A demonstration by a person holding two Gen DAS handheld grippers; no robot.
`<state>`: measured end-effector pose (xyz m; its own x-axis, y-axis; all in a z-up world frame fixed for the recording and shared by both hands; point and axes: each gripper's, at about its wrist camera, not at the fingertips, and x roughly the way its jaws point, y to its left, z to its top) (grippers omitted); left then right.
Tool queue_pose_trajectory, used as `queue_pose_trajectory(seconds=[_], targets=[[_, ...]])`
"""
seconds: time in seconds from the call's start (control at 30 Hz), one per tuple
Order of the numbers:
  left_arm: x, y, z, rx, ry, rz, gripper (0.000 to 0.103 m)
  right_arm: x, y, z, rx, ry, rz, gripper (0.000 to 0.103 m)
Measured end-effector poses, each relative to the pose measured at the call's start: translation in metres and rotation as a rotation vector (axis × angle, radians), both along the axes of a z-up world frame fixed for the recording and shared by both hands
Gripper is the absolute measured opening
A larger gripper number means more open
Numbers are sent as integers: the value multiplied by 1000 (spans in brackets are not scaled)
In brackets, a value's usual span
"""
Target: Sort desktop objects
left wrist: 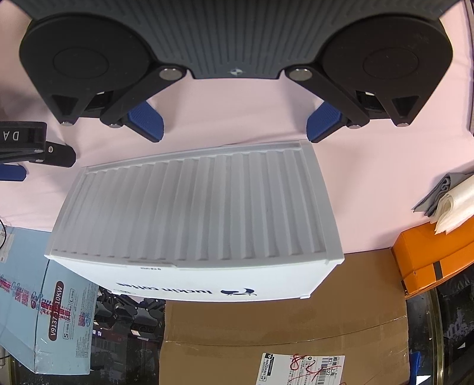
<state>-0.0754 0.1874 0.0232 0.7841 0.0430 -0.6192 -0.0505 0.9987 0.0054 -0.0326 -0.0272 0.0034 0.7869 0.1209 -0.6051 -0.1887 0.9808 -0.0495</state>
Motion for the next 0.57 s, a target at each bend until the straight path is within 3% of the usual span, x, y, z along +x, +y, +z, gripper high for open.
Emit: queue_pose_trajectory(seconds=[0.57], targets=[[0,0,0,-8,-2,10,103,0,-2,-1,-1,-3,-15,103]])
